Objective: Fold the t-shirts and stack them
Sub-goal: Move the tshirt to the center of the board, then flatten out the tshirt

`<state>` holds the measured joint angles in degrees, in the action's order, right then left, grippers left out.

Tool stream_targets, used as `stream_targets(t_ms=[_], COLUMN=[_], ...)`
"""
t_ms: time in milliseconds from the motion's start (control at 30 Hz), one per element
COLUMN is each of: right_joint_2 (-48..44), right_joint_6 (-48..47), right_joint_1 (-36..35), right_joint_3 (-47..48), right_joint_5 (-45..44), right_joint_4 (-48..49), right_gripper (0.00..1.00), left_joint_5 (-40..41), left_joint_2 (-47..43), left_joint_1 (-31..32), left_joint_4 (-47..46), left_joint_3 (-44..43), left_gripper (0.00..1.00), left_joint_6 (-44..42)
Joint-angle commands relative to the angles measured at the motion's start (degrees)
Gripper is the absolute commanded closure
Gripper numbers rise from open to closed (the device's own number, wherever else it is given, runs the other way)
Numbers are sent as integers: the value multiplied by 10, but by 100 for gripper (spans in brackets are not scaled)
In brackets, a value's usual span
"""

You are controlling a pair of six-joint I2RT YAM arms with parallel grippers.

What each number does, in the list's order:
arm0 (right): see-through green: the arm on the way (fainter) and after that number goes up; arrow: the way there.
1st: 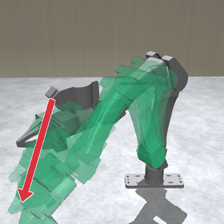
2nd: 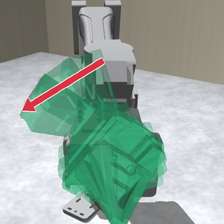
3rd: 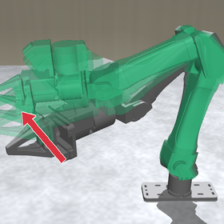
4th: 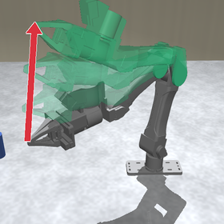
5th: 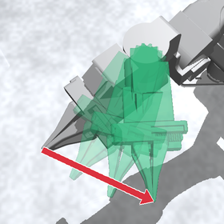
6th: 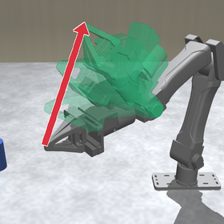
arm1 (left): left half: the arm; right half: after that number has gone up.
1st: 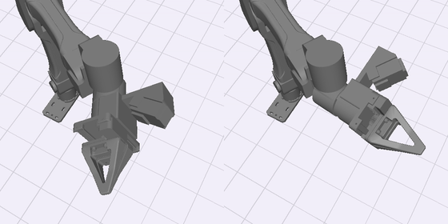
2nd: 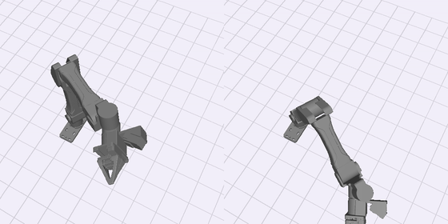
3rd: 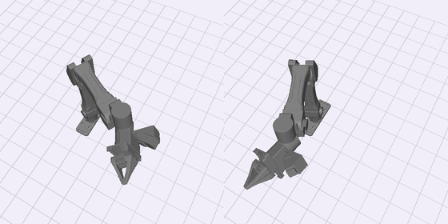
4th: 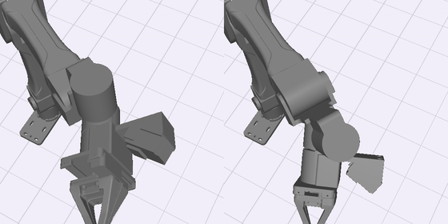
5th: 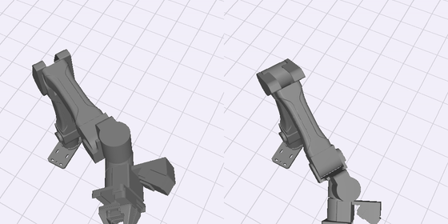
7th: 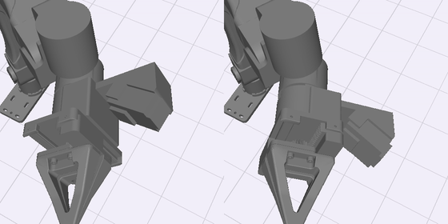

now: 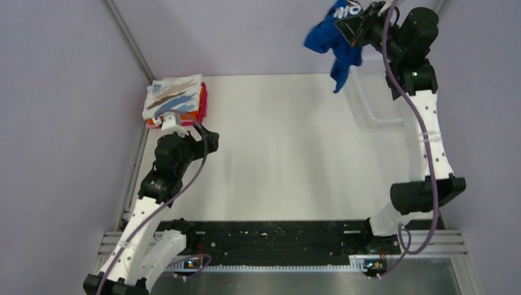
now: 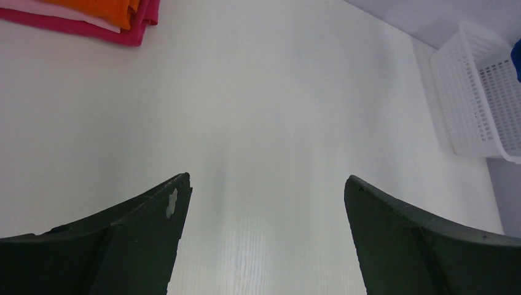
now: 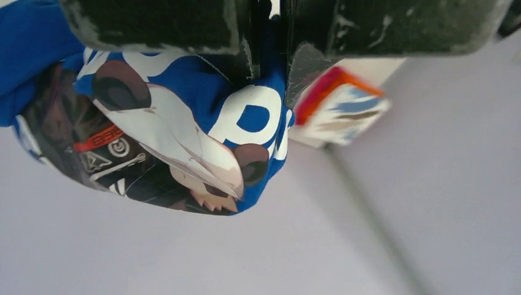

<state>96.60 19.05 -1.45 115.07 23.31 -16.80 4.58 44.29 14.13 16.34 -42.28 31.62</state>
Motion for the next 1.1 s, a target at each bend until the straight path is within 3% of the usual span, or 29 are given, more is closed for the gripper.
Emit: stream_targets(t_ms=[0, 100, 167, 233, 333, 400, 467, 567, 800, 933, 1067], right_joint_2=[-70, -82, -95, -111, -141, -167, -193, -239, -340, -325, -260], right_joint_6=[0, 22, -1, -39, -62, -60, -49, -25, 59, 70, 54], right_joint_1=[-71, -88, -88, -87, -88, -88, -87, -87, -88, -89, -89], right_joint_3=[-24, -57, -105, -169, -298, -393, -454, -516, -660, -689, -660], right_joint_5=[213, 288, 286, 219, 30, -86, -186, -261, -237, -207, -227], right_joint_4=[73, 83, 58, 8, -33, -35, -40, -39, -5, 35, 43], right_gripper=[100, 100, 89, 70, 21, 12, 11, 10, 8, 6, 6], left_joint_5=[23, 36, 42, 49, 64, 78, 90, 96, 31, -84, -126], left_joint_2=[-62, -96, -111, -122, -126, -129, -127, -120, -80, -38, 49], left_joint_1=[1, 1, 1, 1, 1, 1, 1, 1, 1, 1, 1], left_joint_4=[34, 55, 71, 88, 118, 137, 156, 180, 207, 135, 27], left_joint_3=[11, 14, 13, 10, 4, 3, 6, 17, 66, 125, 172], left_gripper=[1, 1, 1, 1, 1, 1, 1, 1, 1, 1, 1], left_joint_6=[7, 13, 17, 22, 32, 38, 46, 61, 112, 139, 157])
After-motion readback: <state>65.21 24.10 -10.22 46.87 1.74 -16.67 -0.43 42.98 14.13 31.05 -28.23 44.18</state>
